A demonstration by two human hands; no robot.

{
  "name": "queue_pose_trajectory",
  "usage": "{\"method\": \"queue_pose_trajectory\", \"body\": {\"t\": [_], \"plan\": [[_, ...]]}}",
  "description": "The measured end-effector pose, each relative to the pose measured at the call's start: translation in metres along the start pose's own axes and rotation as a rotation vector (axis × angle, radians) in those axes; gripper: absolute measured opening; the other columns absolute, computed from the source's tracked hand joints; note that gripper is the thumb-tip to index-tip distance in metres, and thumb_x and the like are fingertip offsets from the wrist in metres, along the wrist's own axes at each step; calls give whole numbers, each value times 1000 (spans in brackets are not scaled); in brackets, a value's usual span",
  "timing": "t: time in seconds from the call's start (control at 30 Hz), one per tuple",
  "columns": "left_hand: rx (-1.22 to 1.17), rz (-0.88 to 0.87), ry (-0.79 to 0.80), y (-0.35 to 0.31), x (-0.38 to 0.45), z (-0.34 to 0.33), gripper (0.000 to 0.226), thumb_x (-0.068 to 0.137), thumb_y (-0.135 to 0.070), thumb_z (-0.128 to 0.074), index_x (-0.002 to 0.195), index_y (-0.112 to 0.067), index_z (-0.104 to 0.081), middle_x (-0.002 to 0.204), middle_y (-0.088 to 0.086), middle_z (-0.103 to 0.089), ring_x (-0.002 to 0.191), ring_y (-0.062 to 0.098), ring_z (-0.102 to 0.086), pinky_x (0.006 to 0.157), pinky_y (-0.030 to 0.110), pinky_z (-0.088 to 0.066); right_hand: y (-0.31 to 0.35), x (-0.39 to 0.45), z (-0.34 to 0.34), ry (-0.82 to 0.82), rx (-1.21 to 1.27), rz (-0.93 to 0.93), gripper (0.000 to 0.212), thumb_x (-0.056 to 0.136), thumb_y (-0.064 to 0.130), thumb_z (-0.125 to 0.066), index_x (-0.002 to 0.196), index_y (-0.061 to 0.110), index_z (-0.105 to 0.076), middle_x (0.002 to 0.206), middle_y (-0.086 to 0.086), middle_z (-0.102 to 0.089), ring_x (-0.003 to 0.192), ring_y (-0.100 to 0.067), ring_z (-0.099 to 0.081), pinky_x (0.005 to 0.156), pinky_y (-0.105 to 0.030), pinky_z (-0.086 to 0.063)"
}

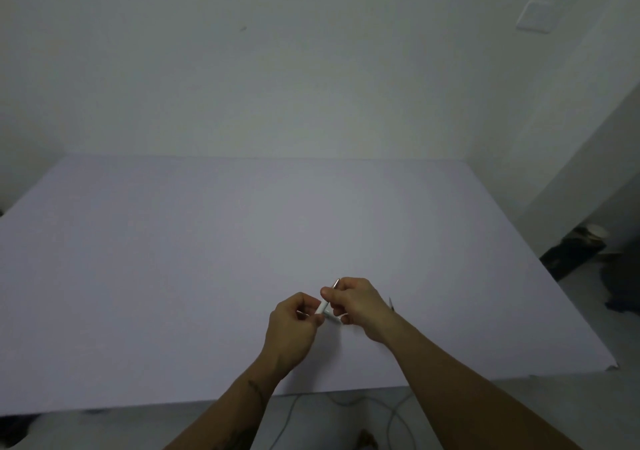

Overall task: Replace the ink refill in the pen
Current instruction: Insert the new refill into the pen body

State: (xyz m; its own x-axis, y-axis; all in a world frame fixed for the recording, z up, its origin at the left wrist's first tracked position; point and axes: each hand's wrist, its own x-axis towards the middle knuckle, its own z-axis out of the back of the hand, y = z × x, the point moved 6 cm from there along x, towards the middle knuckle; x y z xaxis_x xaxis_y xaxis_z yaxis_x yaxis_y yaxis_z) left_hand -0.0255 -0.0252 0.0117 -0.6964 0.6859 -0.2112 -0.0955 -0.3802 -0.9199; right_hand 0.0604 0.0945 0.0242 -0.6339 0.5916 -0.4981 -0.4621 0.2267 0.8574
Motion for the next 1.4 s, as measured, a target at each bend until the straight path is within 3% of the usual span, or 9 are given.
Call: {"method": "queue_pose_trajectory", "body": {"t": [0.13, 0.3, 0.47, 0.63, 0.73, 0.8, 0.97, 1.1, 1.4], "plan": [[-5, 3, -13, 2, 2, 6, 21, 80, -9, -71, 75, -29, -66, 73, -7, -65, 67, 11, -60, 58, 18, -47, -1, 1, -5, 70, 70, -5, 9, 89, 11, -66, 93, 11, -74, 77, -5, -67, 67, -16, -60, 57, -24, -51], [-3, 17, -12, 3, 4, 7, 20, 79, -11, -72, 74, -30, -66, 76, -6, -66, 70, 12, -62, 62, 23, -52, 1, 4, -4, -8, -10, 9, 26, 86, 15, -71, 63, 13, -59, 66, -7, -57, 54, -14, -52, 46, -20, -45], [-23, 23, -14, 5, 5, 7, 19, 79, -11, -73, 75, -29, -67, 75, -7, -66, 69, 11, -62, 59, 21, -49, 1, 3, -4, 70, 11, 8, 8, 87, 11, -69, 93, 12, -74, 76, -5, -67, 62, -14, -59, 50, -20, -48], [-11, 23, 6, 4, 5, 4, 19, 79, -11, -72, 74, -29, -67, 76, -7, -67, 70, 11, -62, 60, 21, -50, -1, 4, 0, 11, -94, 3, 18, 86, 15, -71, 68, 16, -67, 68, -4, -63, 57, -11, -57, 46, -18, -46], [-23, 29, 5, 4, 6, 3, 19, 79, -11, -72, 73, -29, -67, 76, -6, -68, 72, 12, -63, 61, 22, -49, -1, 4, 1, 31, -95, 5, 3, 85, 17, -70, 83, 18, -72, 72, -1, -66, 61, -12, -60, 51, -21, -48], [-26, 35, 4, 3, 8, 3, 20, 79, -10, -72, 73, -28, -68, 76, -5, -67, 71, 12, -62, 60, 21, -48, 1, 5, 3, 60, -27, 17, 11, 86, 9, -69, 92, 16, -75, 75, -3, -67, 66, -15, -60, 54, -24, -48], [-23, 42, 19, 2, 9, 1, 19, 79, -9, -72, 74, -27, -68, 78, -2, -67, 71, 14, -61, 60, 22, -50, 4, 7, 7, 20, -137, 15, 11, 85, 17, -71, 75, 13, -71, 68, -3, -65, 64, -17, -59, 57, -27, -47], [-30, 52, 14, 2, 11, 4, 21, 78, -9, -73, 71, -28, -68, 74, -3, -66, 69, 13, -61, 60, 23, -48, 2, 8, 7, 76, 19, -2, 17, 85, 4, -65, 94, 13, -76, 78, -5, -70, 68, -18, -60, 58, -27, -48], [-5, 45, 29, -1, 13, 5, 22, 78, -10, -73, 69, -29, -67, 74, -4, -66, 69, 14, -61, 61, 25, -51, 1, 11, 7, 28, 30, 15, 8, 85, 6, -67, 84, 11, -73, 70, -3, -66, 63, -17, -56, 54, -27, -46]]}}
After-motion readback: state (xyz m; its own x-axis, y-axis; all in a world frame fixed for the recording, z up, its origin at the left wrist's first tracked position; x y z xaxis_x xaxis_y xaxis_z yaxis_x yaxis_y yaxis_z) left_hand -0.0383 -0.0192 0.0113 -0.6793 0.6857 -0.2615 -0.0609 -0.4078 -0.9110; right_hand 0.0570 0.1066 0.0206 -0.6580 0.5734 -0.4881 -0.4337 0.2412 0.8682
